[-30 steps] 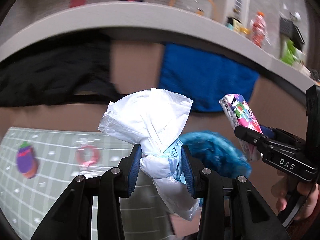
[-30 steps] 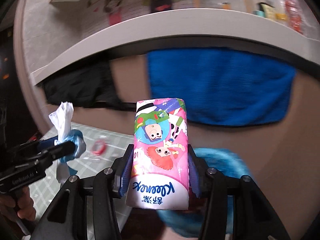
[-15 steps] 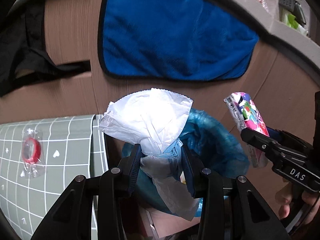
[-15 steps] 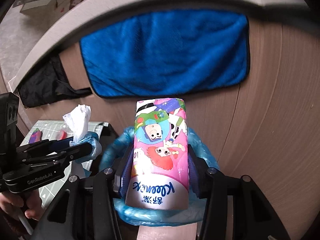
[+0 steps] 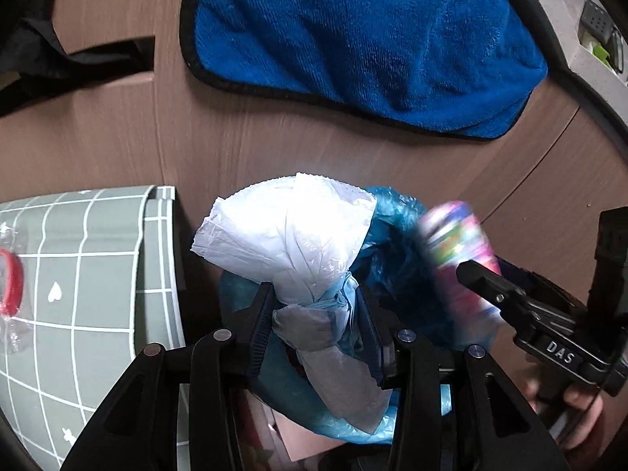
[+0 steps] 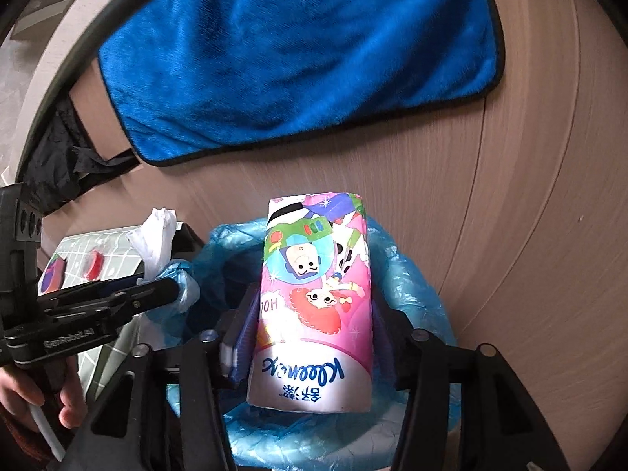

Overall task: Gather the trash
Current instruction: 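Carry the tissue and pink pack over the bin and open both tools, then grasp the eggplant sponge with the left tool while the right tool grasps the red tape roll, then carry the sponge and tape roll over the bin and open both tools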

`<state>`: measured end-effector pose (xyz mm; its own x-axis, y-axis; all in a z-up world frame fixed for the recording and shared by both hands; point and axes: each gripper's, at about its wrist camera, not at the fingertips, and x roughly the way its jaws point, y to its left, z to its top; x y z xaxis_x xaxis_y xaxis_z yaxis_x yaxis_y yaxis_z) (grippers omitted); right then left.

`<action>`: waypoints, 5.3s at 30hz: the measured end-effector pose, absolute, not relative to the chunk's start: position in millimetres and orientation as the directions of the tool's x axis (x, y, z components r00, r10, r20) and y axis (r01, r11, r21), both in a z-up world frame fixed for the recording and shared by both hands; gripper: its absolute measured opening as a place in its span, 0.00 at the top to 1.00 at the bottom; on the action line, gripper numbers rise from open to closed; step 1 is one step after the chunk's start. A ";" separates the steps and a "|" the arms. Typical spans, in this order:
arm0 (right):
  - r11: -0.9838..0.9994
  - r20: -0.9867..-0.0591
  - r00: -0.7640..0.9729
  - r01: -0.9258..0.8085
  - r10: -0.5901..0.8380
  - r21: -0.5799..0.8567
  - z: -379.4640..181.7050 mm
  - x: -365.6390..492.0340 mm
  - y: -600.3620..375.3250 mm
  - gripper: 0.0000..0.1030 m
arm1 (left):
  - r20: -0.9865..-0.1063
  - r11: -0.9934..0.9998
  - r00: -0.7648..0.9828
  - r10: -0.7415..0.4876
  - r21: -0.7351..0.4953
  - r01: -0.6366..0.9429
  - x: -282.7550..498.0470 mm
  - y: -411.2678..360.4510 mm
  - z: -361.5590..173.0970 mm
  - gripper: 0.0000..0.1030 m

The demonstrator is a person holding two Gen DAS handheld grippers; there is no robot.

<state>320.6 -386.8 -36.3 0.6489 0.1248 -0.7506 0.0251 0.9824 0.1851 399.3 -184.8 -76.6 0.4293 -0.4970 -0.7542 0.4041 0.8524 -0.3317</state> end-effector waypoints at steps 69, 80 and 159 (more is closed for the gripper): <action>0.901 -0.852 0.418 -0.416 0.314 0.128 -53.7 358.1 -59.1 0.54 | -0.805 0.944 0.593 -0.021 -0.211 -0.253 421.1 218.6 -88.0 0.30; 0.901 -0.838 0.448 -0.419 0.311 0.110 -43.1 326.5 -78.0 0.54 | -0.771 0.942 0.637 0.016 -0.201 -0.268 407.7 210.3 -81.9 0.33; 0.994 -0.779 0.621 0.011 0.080 0.111 -31.9 309.3 -376.8 0.52 | -0.743 0.909 0.545 -0.388 -0.212 0.358 379.5 -187.6 -64.9 0.33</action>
